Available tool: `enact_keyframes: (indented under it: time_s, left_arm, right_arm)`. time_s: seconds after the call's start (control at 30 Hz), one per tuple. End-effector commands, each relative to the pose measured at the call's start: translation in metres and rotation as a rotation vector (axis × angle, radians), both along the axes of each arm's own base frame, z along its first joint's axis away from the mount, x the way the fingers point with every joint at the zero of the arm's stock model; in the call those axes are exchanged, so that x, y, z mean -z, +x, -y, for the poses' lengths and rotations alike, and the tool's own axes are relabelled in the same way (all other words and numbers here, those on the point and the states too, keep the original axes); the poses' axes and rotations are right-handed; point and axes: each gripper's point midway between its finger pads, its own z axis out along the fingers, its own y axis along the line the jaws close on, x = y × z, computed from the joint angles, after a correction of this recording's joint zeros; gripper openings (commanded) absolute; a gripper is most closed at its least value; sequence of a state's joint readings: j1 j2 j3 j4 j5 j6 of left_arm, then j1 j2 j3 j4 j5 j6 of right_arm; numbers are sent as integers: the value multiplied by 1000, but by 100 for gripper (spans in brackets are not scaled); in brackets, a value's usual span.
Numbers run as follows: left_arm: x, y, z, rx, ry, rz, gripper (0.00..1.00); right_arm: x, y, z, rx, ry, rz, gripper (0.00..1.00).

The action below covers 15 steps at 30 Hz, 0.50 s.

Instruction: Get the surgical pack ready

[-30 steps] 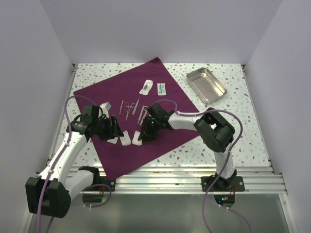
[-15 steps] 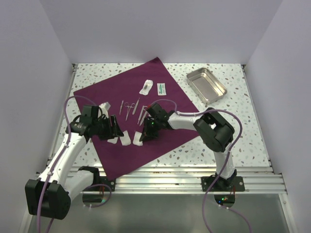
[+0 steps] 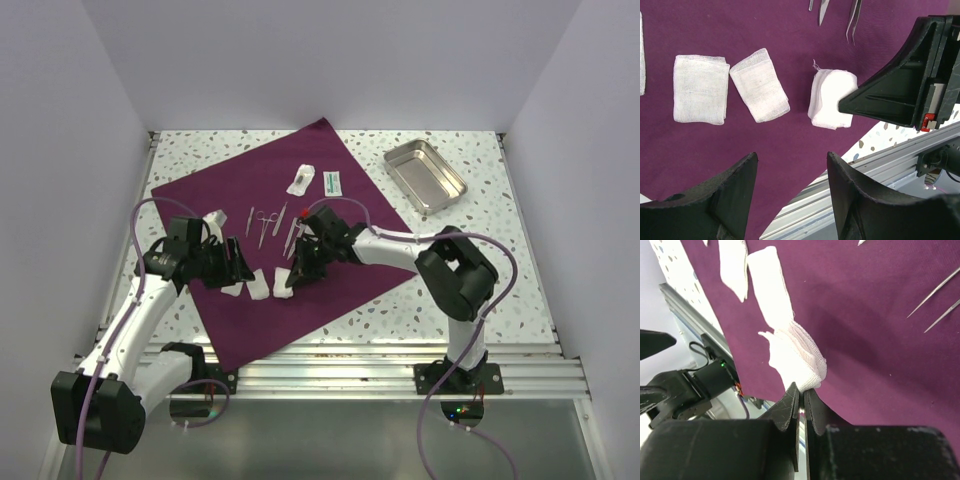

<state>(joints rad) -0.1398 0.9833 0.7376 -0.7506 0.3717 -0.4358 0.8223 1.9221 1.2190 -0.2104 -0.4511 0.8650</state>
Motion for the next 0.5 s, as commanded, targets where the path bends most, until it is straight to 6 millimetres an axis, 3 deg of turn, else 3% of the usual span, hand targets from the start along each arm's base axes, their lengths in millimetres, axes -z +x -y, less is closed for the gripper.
enact_keyframes:
  time_s: [0.0, 0.1, 0.2, 0.37, 0.47]
  left_arm:
    - [-5, 1, 6, 13, -29, 21, 61]
    - [-5, 2, 6, 15, -28, 22, 61]
    - [-5, 2, 6, 20, -27, 21, 62]
    - [1, 0, 5, 26, -17, 14, 61]
    - [7, -4, 5, 26, -18, 4, 61]
  right_arm:
    - [-40, 9, -6, -18, 82, 56, 0]
    - [-49, 20, -1, 14, 104, 61, 0]
    - [-65, 48, 9, 68, 132, 95, 0]
    - [-84, 129, 51, 227, 141, 148, 0]
    - [-110, 196, 85, 338, 142, 246, 0]
